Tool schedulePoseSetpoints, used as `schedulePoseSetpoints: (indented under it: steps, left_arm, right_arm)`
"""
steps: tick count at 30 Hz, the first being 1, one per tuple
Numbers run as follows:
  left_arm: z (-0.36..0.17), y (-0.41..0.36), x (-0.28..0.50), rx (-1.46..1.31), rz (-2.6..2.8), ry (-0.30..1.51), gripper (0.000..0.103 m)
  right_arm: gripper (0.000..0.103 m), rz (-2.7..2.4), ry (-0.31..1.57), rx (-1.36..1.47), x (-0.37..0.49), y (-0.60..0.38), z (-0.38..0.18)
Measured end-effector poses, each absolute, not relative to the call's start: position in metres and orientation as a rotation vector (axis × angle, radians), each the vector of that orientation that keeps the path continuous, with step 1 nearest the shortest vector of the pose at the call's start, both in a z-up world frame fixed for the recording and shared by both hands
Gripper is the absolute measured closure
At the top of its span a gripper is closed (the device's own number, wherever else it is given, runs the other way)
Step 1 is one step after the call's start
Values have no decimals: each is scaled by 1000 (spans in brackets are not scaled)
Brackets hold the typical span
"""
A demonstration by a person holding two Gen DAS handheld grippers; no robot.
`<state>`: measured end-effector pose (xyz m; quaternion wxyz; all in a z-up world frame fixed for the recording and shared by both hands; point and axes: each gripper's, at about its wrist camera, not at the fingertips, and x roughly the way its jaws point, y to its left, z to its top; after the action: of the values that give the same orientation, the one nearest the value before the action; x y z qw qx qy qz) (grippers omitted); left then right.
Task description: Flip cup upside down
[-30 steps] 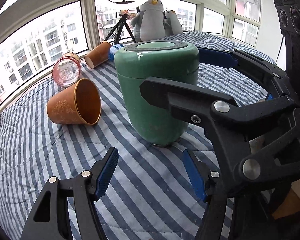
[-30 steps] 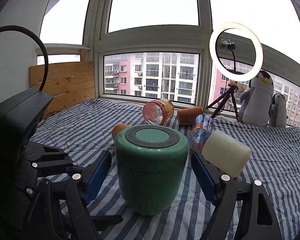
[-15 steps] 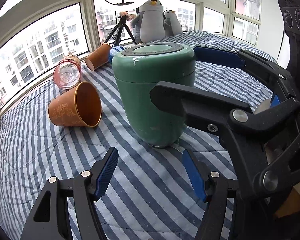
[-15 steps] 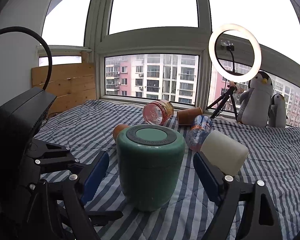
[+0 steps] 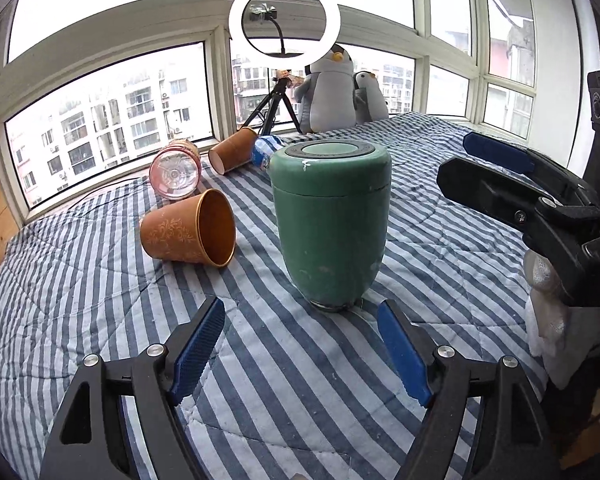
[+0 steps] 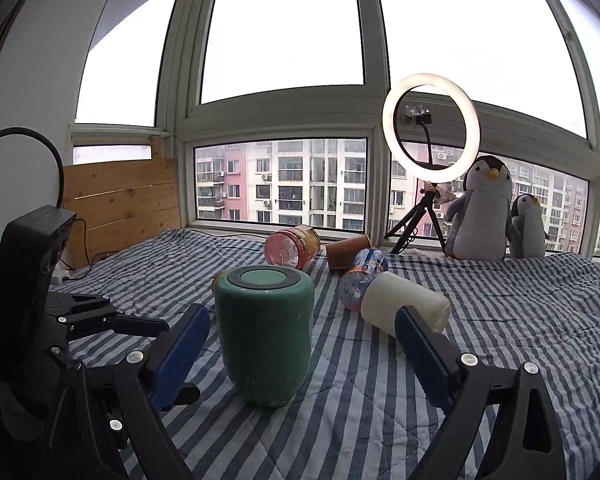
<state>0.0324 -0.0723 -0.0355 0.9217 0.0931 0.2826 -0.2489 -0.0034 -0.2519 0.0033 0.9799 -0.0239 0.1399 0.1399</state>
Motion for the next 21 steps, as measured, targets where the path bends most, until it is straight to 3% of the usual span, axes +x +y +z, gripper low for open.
schedulePoseSetpoints:
  steps: [3,21]
  left_arm:
    - [-29,-64,28,123,-452,501,10]
    - [-11,-44,-11,50,-215,228,3]
  right_arm:
    - [11,245,277,-25,-4,-261,2]
    - [11,87,191,-47,-19,-265,2]
